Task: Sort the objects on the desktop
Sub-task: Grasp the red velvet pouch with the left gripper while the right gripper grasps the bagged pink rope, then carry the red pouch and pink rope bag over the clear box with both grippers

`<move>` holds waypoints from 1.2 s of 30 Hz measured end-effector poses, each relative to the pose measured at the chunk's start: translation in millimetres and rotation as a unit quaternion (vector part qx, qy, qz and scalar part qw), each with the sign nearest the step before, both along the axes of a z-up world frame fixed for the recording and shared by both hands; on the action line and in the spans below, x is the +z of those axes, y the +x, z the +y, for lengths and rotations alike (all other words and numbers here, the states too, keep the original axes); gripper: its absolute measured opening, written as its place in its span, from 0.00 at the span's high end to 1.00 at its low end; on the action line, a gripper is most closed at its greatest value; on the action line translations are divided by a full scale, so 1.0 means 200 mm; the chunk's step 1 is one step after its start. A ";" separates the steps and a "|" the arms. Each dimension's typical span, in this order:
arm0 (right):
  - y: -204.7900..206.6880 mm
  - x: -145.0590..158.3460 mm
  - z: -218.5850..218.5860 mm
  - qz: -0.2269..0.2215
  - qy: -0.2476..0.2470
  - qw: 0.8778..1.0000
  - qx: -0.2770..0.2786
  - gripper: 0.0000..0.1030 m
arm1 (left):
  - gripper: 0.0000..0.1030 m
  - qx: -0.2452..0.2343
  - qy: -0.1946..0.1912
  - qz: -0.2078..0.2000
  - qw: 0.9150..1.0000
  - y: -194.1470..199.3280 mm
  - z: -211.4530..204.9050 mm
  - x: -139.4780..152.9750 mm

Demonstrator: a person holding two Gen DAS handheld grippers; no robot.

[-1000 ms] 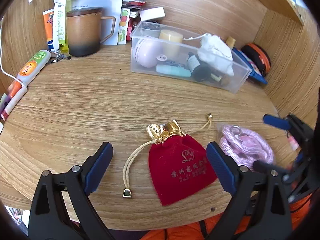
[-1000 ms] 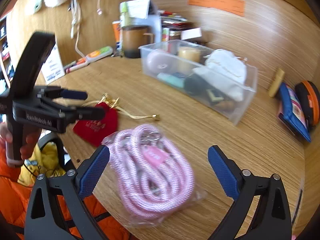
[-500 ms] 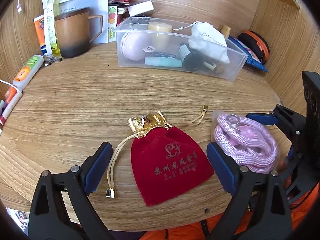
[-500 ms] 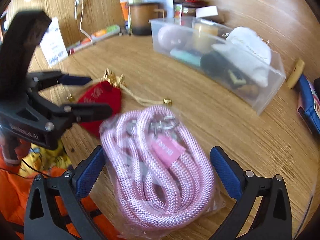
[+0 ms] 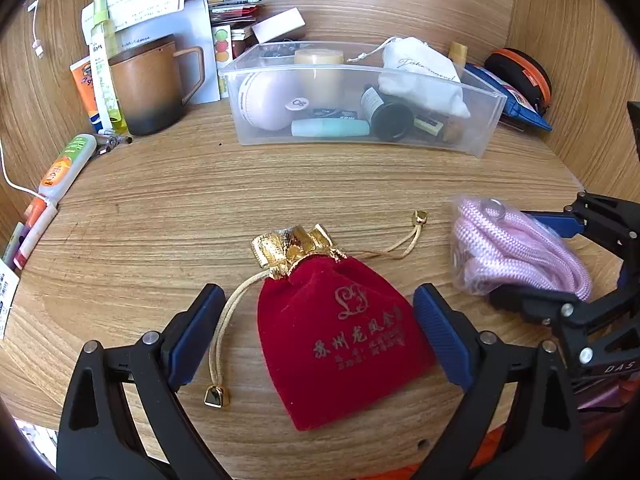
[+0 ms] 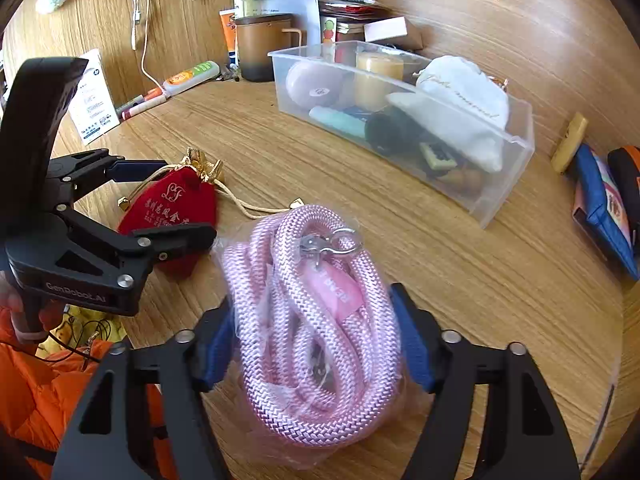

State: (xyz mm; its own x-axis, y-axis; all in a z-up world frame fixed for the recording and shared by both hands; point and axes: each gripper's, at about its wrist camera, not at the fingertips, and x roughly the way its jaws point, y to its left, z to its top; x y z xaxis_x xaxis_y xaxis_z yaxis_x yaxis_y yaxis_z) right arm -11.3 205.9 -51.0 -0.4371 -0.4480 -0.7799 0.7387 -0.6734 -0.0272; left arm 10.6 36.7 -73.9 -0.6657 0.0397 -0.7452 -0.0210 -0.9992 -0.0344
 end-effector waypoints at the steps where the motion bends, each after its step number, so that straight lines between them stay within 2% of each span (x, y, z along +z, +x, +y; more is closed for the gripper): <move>1: -0.01 0.00 0.00 -0.003 -0.001 1.000 0.000 0.39 | 0.10 0.002 0.003 0.003 1.000 0.00 0.00 0.00; 3: -0.02 0.00 0.01 -0.010 -0.008 1.000 -0.001 0.40 | 0.20 -0.001 -0.006 0.009 1.000 -0.01 0.02 0.00; 7: -0.03 0.01 0.02 -0.015 -0.018 1.000 -0.008 0.43 | 0.32 -0.010 -0.015 0.016 1.000 -0.02 0.05 0.00; 9: -0.05 0.02 0.03 -0.019 -0.029 0.999 -0.017 0.44 | 0.43 -0.014 -0.015 0.019 1.000 -0.02 0.05 0.01; 11: -0.07 0.03 0.04 -0.026 -0.046 0.998 -0.018 0.44 | 0.47 -0.021 -0.004 0.017 1.000 -0.03 0.05 0.02; 12: -0.08 0.05 0.05 -0.032 -0.058 0.998 -0.022 0.44 | 0.55 -0.027 0.008 0.017 0.999 -0.02 0.04 0.02; 13: -0.08 0.06 0.06 -0.033 -0.065 0.997 -0.021 0.44 | 0.57 -0.037 0.027 0.014 0.999 -0.03 0.03 0.03; 20: -0.09 0.19 0.07 -0.005 -0.090 0.995 -0.029 0.44 | 0.59 -0.043 0.058 0.028 0.997 -0.04 -0.01 0.09; 28: -0.16 0.32 0.09 0.022 -0.116 0.992 -0.044 0.44 | 0.59 -0.048 0.051 0.058 0.996 -0.07 -0.06 0.21; 36: -0.27 0.42 0.09 0.053 -0.114 0.990 -0.063 0.44 | 0.59 -0.055 0.048 0.087 0.994 -0.13 -0.11 0.36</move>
